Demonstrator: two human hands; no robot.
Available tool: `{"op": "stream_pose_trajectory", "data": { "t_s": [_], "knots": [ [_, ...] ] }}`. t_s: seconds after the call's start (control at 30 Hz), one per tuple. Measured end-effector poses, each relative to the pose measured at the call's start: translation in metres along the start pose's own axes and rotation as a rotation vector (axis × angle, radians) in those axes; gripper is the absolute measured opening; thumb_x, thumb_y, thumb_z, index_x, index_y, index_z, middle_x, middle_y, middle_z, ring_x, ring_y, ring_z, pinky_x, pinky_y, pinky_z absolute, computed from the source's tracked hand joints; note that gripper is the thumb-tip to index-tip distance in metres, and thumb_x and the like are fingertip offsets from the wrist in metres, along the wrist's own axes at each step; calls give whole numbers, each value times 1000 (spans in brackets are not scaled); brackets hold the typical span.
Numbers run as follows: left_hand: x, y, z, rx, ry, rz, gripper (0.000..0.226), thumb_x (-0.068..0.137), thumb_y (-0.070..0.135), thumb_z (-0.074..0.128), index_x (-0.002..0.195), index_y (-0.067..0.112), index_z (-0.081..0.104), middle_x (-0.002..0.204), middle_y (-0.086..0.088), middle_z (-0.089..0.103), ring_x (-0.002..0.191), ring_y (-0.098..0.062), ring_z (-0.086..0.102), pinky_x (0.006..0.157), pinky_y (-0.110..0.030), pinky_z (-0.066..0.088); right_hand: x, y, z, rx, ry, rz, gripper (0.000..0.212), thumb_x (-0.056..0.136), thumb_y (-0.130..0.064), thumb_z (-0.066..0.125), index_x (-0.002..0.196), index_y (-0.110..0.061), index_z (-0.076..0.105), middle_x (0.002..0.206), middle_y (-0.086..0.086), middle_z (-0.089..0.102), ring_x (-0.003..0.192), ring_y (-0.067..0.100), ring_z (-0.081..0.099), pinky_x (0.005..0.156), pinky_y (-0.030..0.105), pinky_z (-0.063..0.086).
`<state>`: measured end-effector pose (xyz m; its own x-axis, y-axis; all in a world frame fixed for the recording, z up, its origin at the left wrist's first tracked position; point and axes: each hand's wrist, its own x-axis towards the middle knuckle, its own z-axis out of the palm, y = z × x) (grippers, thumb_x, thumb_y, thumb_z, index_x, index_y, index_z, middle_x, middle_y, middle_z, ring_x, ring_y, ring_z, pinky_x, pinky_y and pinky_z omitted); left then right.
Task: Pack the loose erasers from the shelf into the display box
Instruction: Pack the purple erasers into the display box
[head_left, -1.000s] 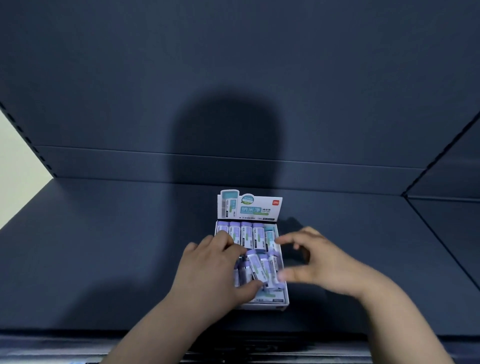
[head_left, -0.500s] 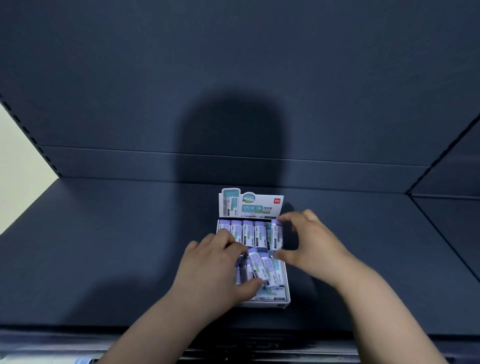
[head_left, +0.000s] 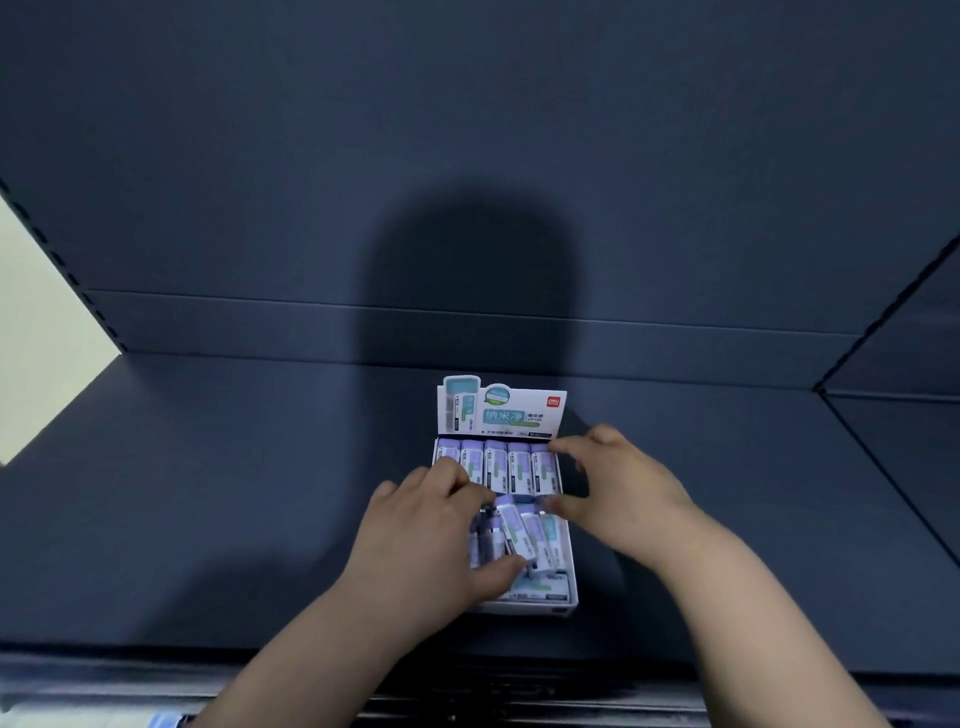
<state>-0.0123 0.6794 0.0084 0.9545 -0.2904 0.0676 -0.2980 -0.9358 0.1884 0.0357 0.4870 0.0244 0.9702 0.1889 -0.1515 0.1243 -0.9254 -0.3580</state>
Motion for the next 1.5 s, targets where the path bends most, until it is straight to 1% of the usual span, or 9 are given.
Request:
{"op": "stream_pose_trajectory", "data": {
  "t_s": [0.13, 0.2, 0.3, 0.47, 0.6, 0.73, 0.93, 1.3, 1.5],
  "knots": [
    [0, -1, -1, 4, 15, 19, 80, 61, 80, 21, 122, 37, 53, 104, 16, 41, 98, -5, 47, 78, -25, 30, -20, 2, -6, 44, -38, -93, 50, 73, -53, 68, 120, -41, 53, 102, -17, 40, 101, 7, 51, 87, 27, 44],
    [1, -1, -2, 8, 31, 24, 72, 62, 78, 31, 111, 35, 61, 95, 15, 46, 87, -7, 52, 72, -27, 33, -29, -1, -4, 63, -135, -145, 58, 67, -54, 72, 120, -42, 52, 103, -18, 39, 101, 3, 48, 88, 23, 42],
    [2, -3, 1, 16, 103, 28, 58, 60, 74, 43, 91, 32, 69, 80, 14, 50, 69, -8, 55, 61, -25, 34, -32, -4, 5, 5, -142, -180, 70, 63, -57, 73, 126, -46, 43, 105, -20, 37, 104, 4, 48, 79, 19, 37],
    [-2, 2, -3, 27, 54, 35, 72, 59, 79, 35, 107, 34, 62, 95, 12, 48, 86, -11, 53, 70, -29, 33, -30, -8, 12, -23, -100, -186, 74, 65, -57, 71, 130, -45, 38, 110, -16, 40, 110, 6, 48, 78, 20, 36],
    [-3, 11, 1, 22, 85, -8, 65, 56, 78, 44, 91, 30, 68, 84, 9, 52, 71, -14, 56, 61, -31, 42, -30, -5, 12, -12, -79, -162, 68, 66, -55, 72, 126, -42, 43, 113, -16, 44, 109, 6, 50, 78, 20, 37],
    [-6, 10, 4, 11, 132, -12, 62, 55, 76, 45, 87, 30, 69, 82, 10, 52, 68, -12, 57, 58, -30, 43, -31, -2, 10, 15, -74, -119, 69, 58, -58, 76, 118, -40, 46, 104, -19, 42, 102, 3, 48, 76, 20, 37],
    [-7, 6, 2, 9, 130, -11, 61, 55, 76, 46, 91, 32, 68, 84, 13, 50, 71, -8, 56, 62, -26, 39, -35, 1, 10, 86, -37, -65, 65, 56, -61, 77, 109, -40, 47, 100, -19, 42, 95, 1, 46, 76, 20, 38],
    [-7, 5, 2, -24, 98, 1, 63, 58, 75, 45, 95, 29, 68, 85, 12, 50, 73, -8, 57, 64, -27, 40, -33, -7, 5, -38, -21, -104, 66, 59, -59, 75, 113, -36, 46, 116, -16, 43, 111, 4, 44, 88, 23, 40],
    [-6, 6, -1, -14, 90, 15, 61, 56, 75, 46, 88, 29, 69, 81, 12, 51, 68, -8, 58, 58, -28, 44, -34, -2, 15, 61, 16, -134, 60, 57, -57, 74, 104, -37, 42, 107, -22, 46, 103, 1, 46, 77, 19, 36]
  ]
}}
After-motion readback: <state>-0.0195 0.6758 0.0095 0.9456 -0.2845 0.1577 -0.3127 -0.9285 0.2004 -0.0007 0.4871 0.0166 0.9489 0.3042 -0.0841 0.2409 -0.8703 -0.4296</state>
